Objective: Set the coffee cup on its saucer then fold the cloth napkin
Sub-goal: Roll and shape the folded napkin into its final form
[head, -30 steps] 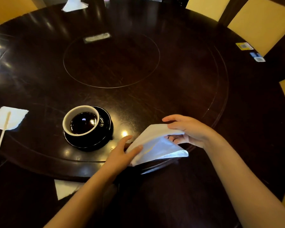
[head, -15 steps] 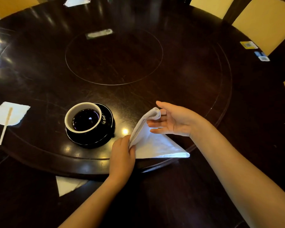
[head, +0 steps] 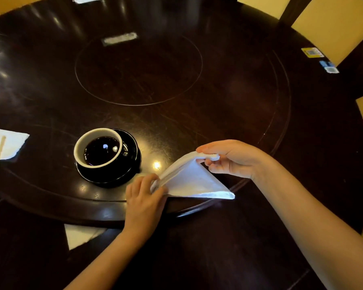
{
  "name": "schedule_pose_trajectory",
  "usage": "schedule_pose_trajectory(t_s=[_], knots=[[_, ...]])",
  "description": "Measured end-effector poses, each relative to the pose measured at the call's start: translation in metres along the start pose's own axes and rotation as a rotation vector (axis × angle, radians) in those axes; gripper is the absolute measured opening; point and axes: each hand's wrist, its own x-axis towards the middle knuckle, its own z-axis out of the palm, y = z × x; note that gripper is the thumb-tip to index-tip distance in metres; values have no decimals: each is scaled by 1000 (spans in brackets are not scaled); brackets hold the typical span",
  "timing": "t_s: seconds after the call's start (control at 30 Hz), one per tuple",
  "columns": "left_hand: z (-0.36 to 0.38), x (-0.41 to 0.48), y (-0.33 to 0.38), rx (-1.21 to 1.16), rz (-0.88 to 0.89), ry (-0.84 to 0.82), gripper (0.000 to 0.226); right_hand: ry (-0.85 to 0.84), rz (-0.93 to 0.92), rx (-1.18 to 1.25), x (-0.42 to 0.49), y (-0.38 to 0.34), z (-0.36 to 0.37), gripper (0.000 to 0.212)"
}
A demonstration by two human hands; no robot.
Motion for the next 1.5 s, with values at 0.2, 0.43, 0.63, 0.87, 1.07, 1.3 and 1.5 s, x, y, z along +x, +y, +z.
schedule_pose_trajectory(t_s=[0.2, 0.43, 0.63, 0.87, 1.07, 1.3, 1.5], knots=[[-6, 2, -8, 2, -36, -41, 14, 125, -36, -241, -12, 22, -8, 38], [-4, 0, -11, -27, -52, -97, 19, 430, -130, -827, -12, 96, -19, 19], [-8, 2, -13, 4, -75, -156, 21, 568, -169, -720, -6, 133, -24, 14], [-20, 15, 0, -121, -191, -320, 50, 462, -190, -297, -7, 138, -24, 15], [-4, 61, 25, -326, -347, -555, 77, 424, -263, -346, -8, 139, -23, 22], [-11, 76, 17, -608, -255, -727, 26, 603, -338, -895, -10, 122, -32, 22], [-45, 62, 23, -777, 49, -640, 11, -4, -481, -1142, -25, 53, 9, 65]])
